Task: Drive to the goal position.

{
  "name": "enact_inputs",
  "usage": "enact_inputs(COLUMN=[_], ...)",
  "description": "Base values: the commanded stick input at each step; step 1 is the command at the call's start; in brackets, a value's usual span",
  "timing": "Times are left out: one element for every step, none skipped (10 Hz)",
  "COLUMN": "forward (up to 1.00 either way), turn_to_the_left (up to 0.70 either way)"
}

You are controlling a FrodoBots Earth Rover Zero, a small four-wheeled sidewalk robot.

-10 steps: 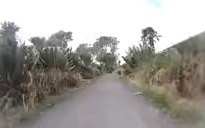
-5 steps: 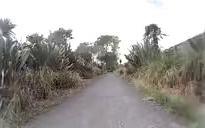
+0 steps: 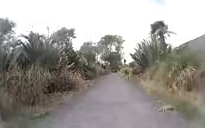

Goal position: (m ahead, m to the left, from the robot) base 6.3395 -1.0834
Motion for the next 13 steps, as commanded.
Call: enact_inputs(forward=[1.00, 1.00, 1.00, 1.00, 1.00, 1.00, 1.00, 1.00, 1.00, 1.00, 1.00, 1.00, 1.00], turn_to_the_left=[0.00, 0.00, 0.00, 0.00, 0.00, 0.00, 0.00, 0.00, 0.00, -0.18, -0.31, 0.00, 0.00])
